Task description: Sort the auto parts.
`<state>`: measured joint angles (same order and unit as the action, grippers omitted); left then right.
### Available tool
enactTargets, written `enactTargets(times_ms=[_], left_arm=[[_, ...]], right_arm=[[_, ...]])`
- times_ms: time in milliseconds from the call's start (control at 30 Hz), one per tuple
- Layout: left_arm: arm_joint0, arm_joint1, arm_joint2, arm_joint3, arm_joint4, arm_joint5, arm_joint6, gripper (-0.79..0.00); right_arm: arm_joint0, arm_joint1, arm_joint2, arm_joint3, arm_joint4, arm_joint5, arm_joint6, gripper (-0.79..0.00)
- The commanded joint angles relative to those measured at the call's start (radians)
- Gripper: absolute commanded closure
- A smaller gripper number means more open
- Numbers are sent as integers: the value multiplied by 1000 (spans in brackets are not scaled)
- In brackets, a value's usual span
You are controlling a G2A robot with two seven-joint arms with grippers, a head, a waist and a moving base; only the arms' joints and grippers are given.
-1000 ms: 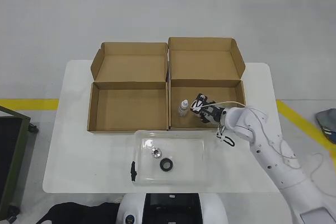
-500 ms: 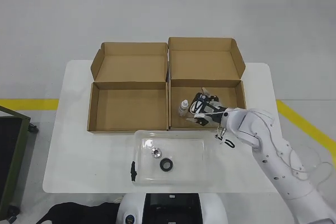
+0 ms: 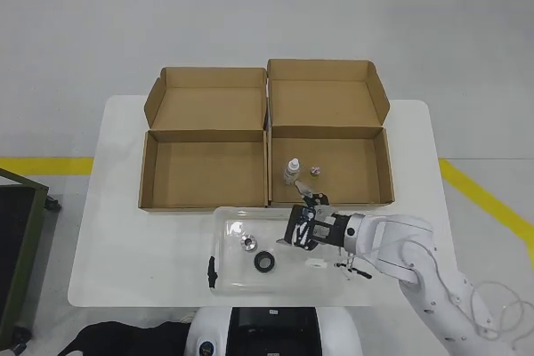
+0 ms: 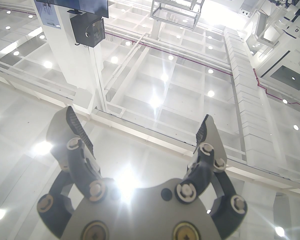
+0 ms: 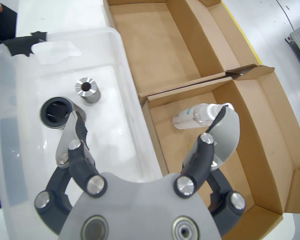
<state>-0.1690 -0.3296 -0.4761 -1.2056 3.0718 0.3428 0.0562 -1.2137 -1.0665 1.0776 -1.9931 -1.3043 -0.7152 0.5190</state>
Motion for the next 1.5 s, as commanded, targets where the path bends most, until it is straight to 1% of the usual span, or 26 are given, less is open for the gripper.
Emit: enactTargets(times_ms=[0, 100, 267, 533, 667, 933, 1100, 1233, 1267, 1333, 1367, 1467], left_arm=[[0, 0, 0, 0, 0, 0, 0, -785], [0, 0, 0, 0, 0, 0, 0, -785], [0, 0, 0, 0, 0, 0, 0, -785], [0, 0, 0, 0, 0, 0, 0, -785], [0, 0, 0, 0, 0, 0, 0, -785], [0, 0, 0, 0, 0, 0, 0, -785], [0, 0, 0, 0, 0, 0, 0, -785], [0, 0, 0, 0, 0, 0, 0, -785], [0, 0, 0, 0, 0, 0, 0, -785], [0, 0, 0, 0, 0, 0, 0, -785], [0, 0, 0, 0, 0, 0, 0, -785], [0, 0, 0, 0, 0, 0, 0, -785]], right_arm=[[-14, 0, -17, -6, -5, -11, 0, -785], [-26, 0, -40, -6, -13, -22, -4, -785], [-38, -2, -71, 11, -18, -30, -14, -763], [-40, -6, -113, 53, -14, -32, -22, -745], [-28, -11, -134, 89, -9, -32, -25, -717], [16, -26, -191, 177, 23, -46, -38, -693], [38, -34, -219, 221, 26, -37, -49, -668], [50, -39, -233, 247, 28, -32, -58, -582], [51, -41, -237, 251, 30, -33, -60, -511], [56, -42, -246, 257, 30, -42, -60, -437], [57, -43, -249, 260, 30, -43, -60, -382], [62, -45, -253, 266, 31, -43, -62, -283]])
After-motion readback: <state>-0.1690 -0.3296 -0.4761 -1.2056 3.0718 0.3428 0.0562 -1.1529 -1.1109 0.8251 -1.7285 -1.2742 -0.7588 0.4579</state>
